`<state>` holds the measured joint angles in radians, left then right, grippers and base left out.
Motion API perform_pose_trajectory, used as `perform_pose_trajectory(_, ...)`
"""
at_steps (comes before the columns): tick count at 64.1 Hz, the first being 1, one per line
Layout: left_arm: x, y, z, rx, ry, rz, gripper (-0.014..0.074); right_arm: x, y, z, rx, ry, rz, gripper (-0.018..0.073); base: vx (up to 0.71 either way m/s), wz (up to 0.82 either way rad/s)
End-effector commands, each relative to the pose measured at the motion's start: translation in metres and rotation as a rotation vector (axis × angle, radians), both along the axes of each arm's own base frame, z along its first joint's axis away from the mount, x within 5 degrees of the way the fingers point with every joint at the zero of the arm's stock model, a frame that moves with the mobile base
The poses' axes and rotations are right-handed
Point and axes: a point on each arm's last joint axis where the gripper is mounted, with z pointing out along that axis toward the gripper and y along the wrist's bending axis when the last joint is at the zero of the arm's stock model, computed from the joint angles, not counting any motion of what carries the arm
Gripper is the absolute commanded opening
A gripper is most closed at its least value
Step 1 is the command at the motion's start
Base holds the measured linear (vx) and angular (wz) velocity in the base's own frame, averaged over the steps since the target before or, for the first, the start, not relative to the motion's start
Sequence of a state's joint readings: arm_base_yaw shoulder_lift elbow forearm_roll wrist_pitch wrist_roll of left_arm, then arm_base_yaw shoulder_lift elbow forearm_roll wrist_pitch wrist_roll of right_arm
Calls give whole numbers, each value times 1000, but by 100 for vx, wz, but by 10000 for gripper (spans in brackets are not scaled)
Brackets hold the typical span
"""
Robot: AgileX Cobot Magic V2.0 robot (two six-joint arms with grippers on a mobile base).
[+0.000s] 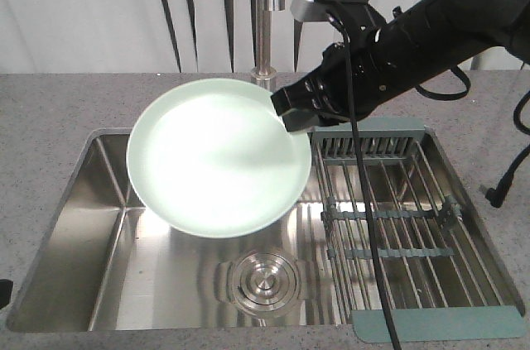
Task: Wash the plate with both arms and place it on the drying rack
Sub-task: 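Swing the plate over the sink basin with the right gripper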
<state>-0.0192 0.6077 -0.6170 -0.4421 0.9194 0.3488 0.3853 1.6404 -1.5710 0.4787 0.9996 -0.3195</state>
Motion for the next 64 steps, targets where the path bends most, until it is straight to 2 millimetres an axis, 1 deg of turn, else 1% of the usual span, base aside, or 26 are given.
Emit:
perform_pose_trajectory(1, 4, -1, 12, -40, -71, 27, 125, 4, -3, 29, 89, -159, -87, -4, 0, 0)
perform_pose_trajectory(14, 4, -1, 12, -40, -71, 27, 125, 15, -31, 23, -37, -170, -181, -4, 0, 0)
perform_pose_trajectory(21, 4, -1, 12, -40, -71, 27, 125, 14, -44, 20, -103, -129, -186, -4, 0, 0)
perform_pose_trajectory(30, 4, -1, 12, -40, -73, 27, 125, 5, -57, 21, -177, -85, -183, -4, 0, 0)
perform_pose_trajectory(41, 4, -1, 12, -40, -73, 27, 125, -15, -60, 30, -200, -26, -135, -4, 0, 0)
perform_pose_trajectory(47, 4, -1, 12, -40, -73, 27, 125, -23, -57, 36, -150, -10, -98, -4, 0, 0)
perform_pose_trajectory(56, 4, -1, 12, -40, -72, 27, 125, -27, -47, 41, -36, 4, -48, -4, 0, 0)
perform_pose_trajectory(64, 4, -1, 12, -40, -72, 27, 125, -23, -41, 47, 59, -38, -70, -4, 0, 0)
